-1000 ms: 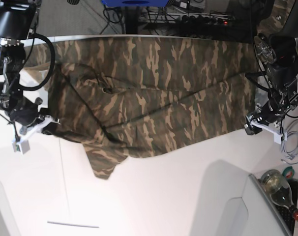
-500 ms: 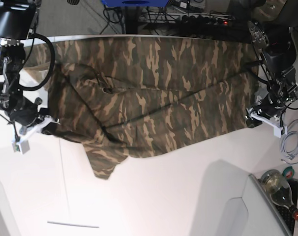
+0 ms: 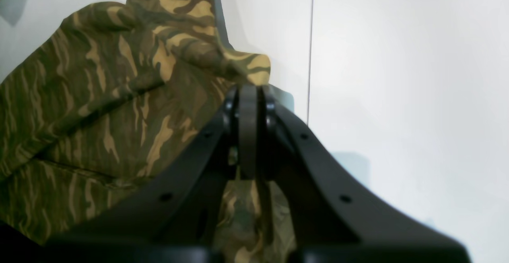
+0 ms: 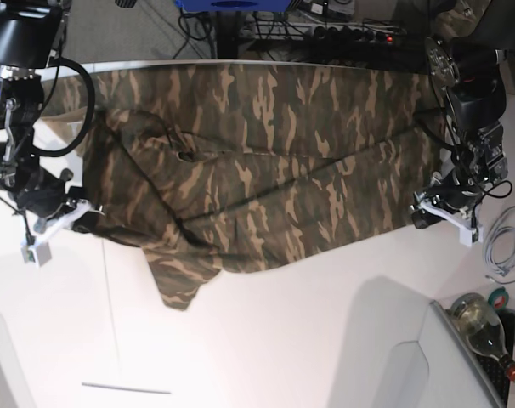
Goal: Layout the t-shirt on the table in an organized manner, then fold the t-shirt properly
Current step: 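Grasp the camouflage shirt's side edge with the left gripper, then lift the held edges with both grippers and fold them over the shirt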
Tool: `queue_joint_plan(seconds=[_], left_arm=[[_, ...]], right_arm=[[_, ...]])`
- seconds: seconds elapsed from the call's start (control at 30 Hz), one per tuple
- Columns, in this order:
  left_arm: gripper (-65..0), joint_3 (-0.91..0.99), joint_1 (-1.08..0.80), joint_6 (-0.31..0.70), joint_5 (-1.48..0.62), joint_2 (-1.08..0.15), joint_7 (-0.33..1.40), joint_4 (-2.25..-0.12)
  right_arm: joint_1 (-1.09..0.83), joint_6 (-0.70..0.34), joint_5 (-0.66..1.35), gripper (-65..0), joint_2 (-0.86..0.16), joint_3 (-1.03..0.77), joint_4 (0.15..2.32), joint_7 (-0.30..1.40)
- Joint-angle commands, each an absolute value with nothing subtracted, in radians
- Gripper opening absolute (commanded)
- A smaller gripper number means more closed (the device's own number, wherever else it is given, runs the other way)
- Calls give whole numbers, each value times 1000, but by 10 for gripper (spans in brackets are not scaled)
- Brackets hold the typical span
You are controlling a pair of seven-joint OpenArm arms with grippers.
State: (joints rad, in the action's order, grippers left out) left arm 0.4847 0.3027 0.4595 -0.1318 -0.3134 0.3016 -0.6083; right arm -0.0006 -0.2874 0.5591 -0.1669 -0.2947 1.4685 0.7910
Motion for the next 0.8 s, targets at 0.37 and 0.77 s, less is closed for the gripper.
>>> queue_joint_plan(seconds=[0.37,0.77], left_arm=[[-650,470,383,464,-105,-312,374,-601],[-650,329,507,466,-111,-314,380,-664]], right_arm=[[71,-297,568,-648,-186,-298,1385,766],[229,-297,567,-648,-306,-122,1175,538]])
